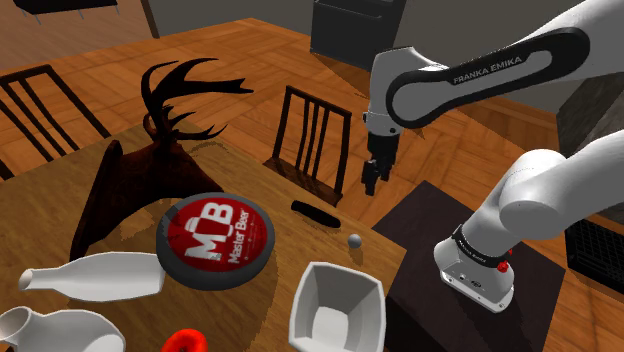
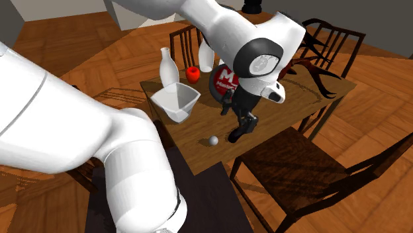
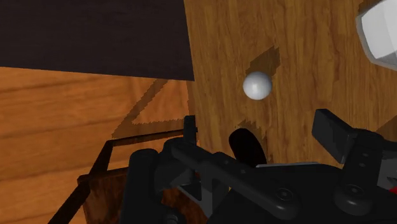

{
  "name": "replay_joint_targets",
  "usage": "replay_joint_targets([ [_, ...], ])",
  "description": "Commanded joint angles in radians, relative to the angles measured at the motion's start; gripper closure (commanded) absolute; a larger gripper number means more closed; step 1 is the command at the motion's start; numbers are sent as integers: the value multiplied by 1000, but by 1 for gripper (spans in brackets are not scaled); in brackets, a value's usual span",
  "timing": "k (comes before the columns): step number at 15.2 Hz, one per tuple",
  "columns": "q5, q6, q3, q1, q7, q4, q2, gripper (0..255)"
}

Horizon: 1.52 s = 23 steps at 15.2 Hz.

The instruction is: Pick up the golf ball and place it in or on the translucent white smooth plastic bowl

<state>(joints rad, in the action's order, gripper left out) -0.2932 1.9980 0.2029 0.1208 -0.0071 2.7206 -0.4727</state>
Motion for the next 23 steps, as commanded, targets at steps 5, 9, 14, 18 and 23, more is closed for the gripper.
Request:
replay_joint_targets([
  [5,-60,216,74,52,14,20,211,0],
  [9,-80,360,119,81,27,0,384,0],
  [14,-90,471,140,99,32,-4,502,0],
  [18,-100,542,147,108,28,7,562,0],
  [23,-102,553,148,110,27,9,571,0],
])
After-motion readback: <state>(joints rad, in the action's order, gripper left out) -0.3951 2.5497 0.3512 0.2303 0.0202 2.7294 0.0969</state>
